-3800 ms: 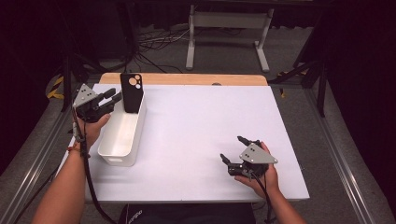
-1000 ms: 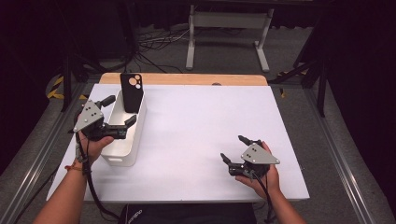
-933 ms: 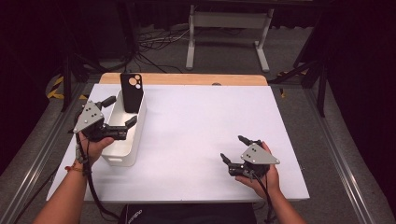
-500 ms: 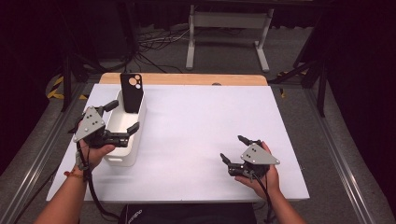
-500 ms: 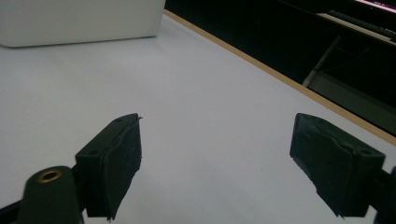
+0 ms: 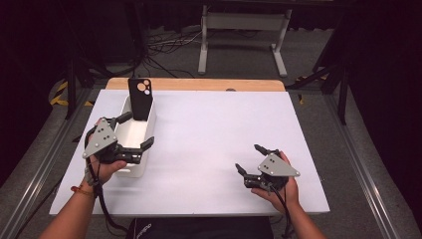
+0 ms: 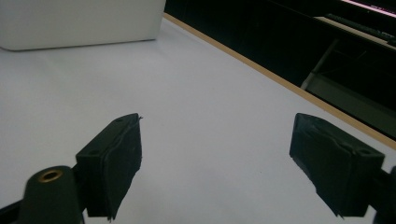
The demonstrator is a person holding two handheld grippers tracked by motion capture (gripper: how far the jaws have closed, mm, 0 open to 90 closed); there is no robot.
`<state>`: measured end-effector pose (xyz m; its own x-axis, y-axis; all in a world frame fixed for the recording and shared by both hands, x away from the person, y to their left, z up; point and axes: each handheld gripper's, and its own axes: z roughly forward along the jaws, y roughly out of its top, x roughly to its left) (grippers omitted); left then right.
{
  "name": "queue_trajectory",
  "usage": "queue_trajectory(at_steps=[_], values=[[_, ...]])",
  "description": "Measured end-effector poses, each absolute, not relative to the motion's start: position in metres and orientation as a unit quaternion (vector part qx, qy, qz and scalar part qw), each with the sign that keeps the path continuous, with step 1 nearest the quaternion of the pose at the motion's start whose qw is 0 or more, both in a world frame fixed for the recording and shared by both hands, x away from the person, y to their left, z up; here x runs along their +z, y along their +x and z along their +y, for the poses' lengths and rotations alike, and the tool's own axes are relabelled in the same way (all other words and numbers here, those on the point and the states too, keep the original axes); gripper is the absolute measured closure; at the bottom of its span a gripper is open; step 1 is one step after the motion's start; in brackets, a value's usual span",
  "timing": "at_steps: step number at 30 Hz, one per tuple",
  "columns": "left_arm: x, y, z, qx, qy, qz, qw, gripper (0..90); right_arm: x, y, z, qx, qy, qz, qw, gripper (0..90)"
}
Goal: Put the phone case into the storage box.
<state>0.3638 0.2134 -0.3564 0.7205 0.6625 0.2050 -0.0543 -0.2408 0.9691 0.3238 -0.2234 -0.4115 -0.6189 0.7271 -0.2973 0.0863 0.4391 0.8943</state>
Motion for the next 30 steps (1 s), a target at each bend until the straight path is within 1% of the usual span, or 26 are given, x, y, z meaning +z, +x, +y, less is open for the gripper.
queue_trajectory(at_steps=[11, 27, 30], values=[[-0.363, 0.352, 0.199, 0.292, 0.739, 0.189, 0.577, 4.7, -0.41, 0.322, -0.223, 0.462, 0.261, 0.772, 0.35, 17.8], [-0.382, 0.331, 0.182, 0.283, 0.761, 0.164, 0.56, 4.9, -0.406, 0.318, -0.222, 0.468, 0.256, 0.769, 0.351, 17.9], [-0.388, 0.328, 0.179, 0.271, 0.767, 0.166, 0.558, 5.1, -0.406, 0.317, -0.222, 0.47, 0.255, 0.768, 0.351, 17.9]])
